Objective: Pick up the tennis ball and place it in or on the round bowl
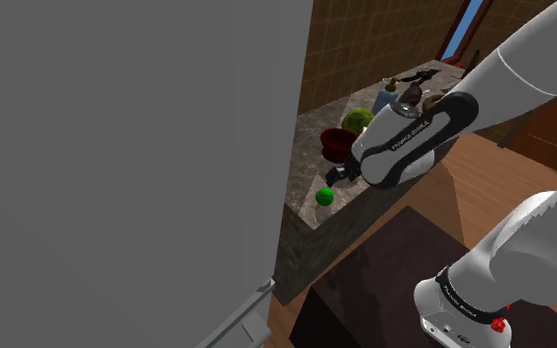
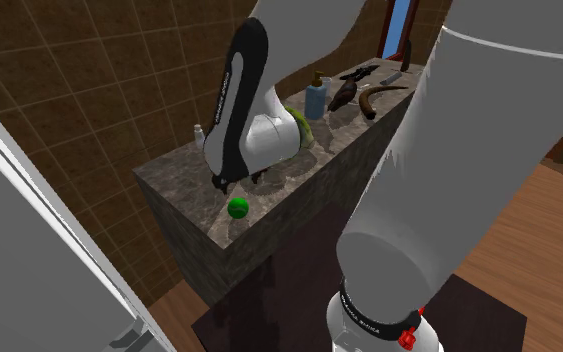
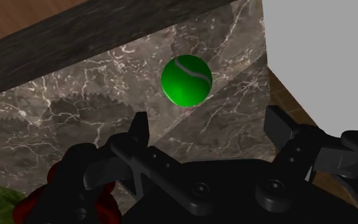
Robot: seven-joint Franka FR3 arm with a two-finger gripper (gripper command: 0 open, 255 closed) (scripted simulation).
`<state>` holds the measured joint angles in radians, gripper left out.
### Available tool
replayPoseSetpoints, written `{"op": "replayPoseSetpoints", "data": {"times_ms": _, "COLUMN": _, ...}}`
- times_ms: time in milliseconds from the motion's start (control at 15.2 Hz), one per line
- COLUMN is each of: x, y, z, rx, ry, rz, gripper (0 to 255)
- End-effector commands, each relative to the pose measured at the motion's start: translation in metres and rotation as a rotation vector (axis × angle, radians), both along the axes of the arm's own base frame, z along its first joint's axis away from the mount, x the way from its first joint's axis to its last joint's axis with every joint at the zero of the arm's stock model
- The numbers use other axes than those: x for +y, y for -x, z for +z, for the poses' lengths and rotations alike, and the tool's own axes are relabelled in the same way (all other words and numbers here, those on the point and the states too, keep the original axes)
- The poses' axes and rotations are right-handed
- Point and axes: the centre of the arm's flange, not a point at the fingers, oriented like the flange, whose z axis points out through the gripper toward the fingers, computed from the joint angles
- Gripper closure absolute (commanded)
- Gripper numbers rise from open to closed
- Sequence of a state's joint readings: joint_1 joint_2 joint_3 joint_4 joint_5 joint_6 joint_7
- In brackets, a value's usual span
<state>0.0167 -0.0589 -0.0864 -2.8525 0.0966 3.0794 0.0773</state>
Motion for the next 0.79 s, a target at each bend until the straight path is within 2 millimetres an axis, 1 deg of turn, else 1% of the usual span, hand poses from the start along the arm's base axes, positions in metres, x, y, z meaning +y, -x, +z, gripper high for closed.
{"op": "replayPoseSetpoints", "data": {"times_ms": 0, "x": -0.003, "y": -0.007, "z": -0.024, "rx": -0.014, "ry": 0.000, "rz": -0.016, "gripper": 0}}
{"op": "replayPoseSetpoints", "data": {"times_ms": 330, "x": -0.012, "y": -0.028, "z": -0.086, "rx": -0.041, "ry": -0.004, "rz": -0.037, "gripper": 0}}
{"op": "replayPoseSetpoints", "data": {"times_ms": 726, "x": -0.013, "y": -0.037, "z": -0.114, "rx": -0.043, "ry": -0.004, "rz": -0.038, "gripper": 0}}
